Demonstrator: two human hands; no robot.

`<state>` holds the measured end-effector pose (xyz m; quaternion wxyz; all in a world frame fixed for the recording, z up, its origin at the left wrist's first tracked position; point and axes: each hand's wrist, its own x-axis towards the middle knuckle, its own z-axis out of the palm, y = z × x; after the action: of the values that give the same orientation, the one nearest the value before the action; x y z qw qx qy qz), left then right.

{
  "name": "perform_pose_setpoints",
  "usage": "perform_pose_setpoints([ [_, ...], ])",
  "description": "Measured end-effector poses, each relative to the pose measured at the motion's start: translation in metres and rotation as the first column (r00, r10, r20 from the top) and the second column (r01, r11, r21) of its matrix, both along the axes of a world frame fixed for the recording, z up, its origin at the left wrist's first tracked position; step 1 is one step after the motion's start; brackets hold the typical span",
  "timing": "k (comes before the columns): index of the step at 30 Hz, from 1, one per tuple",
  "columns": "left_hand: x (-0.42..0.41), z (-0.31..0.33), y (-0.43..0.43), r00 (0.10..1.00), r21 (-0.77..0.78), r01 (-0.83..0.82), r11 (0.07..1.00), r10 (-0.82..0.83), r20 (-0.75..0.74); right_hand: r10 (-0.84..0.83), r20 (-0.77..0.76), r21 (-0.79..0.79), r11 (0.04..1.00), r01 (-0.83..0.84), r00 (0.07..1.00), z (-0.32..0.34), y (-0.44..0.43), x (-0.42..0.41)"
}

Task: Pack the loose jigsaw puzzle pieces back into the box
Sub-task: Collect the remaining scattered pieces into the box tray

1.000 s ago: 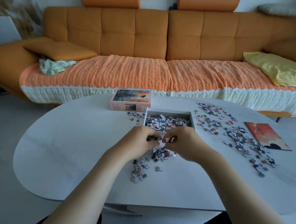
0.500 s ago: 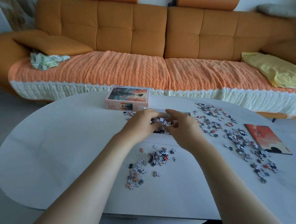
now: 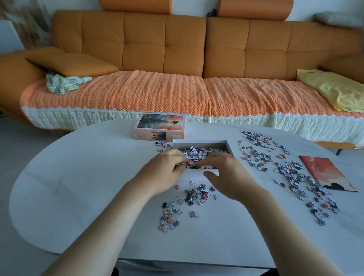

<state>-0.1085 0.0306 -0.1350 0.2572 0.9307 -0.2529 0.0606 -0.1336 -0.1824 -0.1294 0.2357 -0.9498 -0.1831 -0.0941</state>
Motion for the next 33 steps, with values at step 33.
perform_pose_setpoints([
  [33, -0.056, 0.000, 0.027, 0.932, 0.264, 0.094, 0.960, 0.009, -0.363, -0.081, -0.320, -0.240, 0.971, 0.002, 0.944, -0.006, 0.040, -0.038],
])
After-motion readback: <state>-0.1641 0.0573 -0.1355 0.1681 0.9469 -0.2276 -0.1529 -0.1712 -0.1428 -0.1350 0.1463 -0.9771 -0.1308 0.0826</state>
